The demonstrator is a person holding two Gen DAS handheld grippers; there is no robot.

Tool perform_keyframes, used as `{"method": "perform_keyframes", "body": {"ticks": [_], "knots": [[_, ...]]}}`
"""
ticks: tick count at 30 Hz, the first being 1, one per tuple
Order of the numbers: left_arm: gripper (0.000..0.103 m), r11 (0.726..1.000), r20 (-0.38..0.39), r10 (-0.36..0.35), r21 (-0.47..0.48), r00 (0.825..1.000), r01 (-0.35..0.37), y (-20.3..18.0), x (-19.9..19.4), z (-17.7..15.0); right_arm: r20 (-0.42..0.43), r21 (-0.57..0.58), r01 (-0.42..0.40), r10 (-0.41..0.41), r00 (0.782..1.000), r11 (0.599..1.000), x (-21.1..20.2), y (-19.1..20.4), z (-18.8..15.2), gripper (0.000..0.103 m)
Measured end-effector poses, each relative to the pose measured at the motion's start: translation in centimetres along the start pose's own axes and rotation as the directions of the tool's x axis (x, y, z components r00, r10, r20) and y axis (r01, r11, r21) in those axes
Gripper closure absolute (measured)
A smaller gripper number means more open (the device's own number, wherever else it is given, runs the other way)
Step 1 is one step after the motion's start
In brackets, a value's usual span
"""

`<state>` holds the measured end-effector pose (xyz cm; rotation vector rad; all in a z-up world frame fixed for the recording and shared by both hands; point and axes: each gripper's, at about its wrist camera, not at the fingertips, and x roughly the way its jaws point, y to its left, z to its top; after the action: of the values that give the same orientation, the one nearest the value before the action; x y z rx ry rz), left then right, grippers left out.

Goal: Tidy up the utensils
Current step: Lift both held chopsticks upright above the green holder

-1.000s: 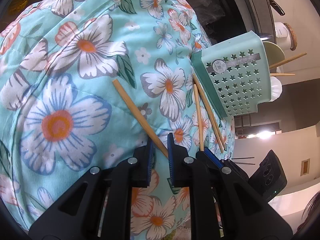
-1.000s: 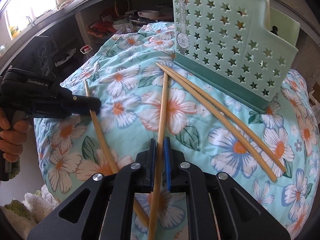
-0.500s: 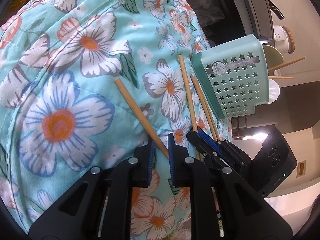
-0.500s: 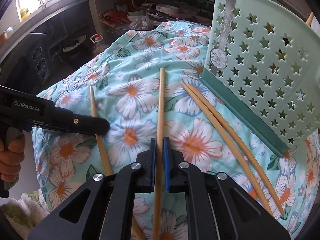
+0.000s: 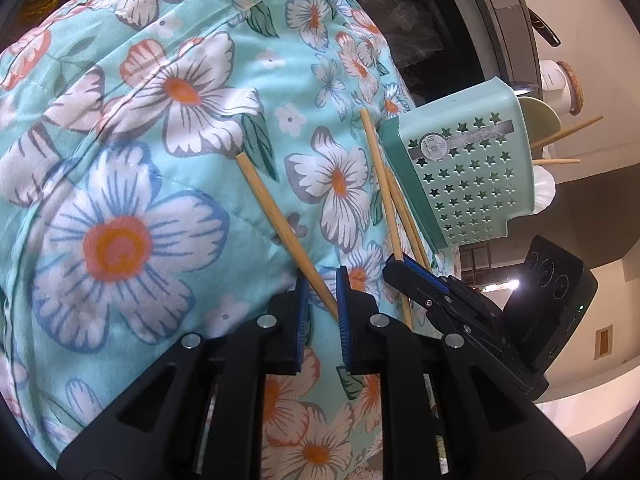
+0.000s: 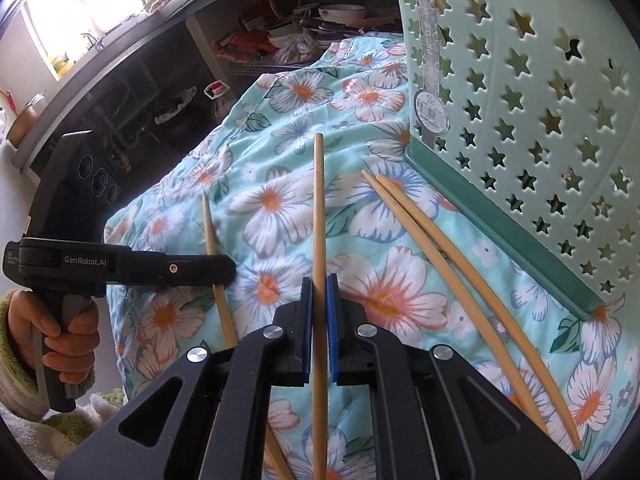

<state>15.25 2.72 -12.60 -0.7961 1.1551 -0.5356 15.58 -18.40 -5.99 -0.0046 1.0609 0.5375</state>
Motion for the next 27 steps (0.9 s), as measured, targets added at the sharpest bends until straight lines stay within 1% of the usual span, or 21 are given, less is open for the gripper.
{"method": "perform_keyframes", "body": {"ticks": [8, 15, 19, 22, 24, 27], "knots": [[0.089, 1.0, 0.014, -0.006, 0.015, 1.0, 0.006, -0.1, 0.0, -0.2, -0.066, -0.053, 0.026, -0.029, 0.997, 0.998, 2.1, 1.1, 2.1, 0.095], [0.089, 0.999, 0.035, 0.001, 0.037, 0.999, -0.002, -0.1, -0.2, -0.4, -0.065, -0.058, 0.042, -0.046, 0.997, 0.997, 3.6, 1.6, 3.5, 0.095], [0.089, 0.999, 0.049, 0.004, 0.047, 0.999, -0.006, -0.3, -0.3, -0.5, -0.011, -0.051, 0.062, -0.062, 0.998, 0.997, 2.4, 1.7, 3.8, 0.097], [0.09, 0.998, 0.068, 0.006, 0.07, 0.998, -0.011, -0.6, -0.4, -0.7, 0.058, -0.043, 0.079, -0.076, 0.995, 0.996, -0.1, 1.5, 3.9, 0.097], [0.09, 0.997, 0.086, 0.009, 0.081, 0.996, -0.016, -0.9, -0.6, -0.9, 0.112, -0.026, 0.091, -0.088, 0.99, 0.995, -2.2, 1.0, 3.7, 0.097], [0.09, 0.991, 0.124, 0.016, 0.128, 0.992, -0.032, -1.7, -1.4, -1.2, 0.194, 0.01, 0.102, -0.102, 0.976, 0.995, -5.7, 0.2, 3.1, 0.097]]}}
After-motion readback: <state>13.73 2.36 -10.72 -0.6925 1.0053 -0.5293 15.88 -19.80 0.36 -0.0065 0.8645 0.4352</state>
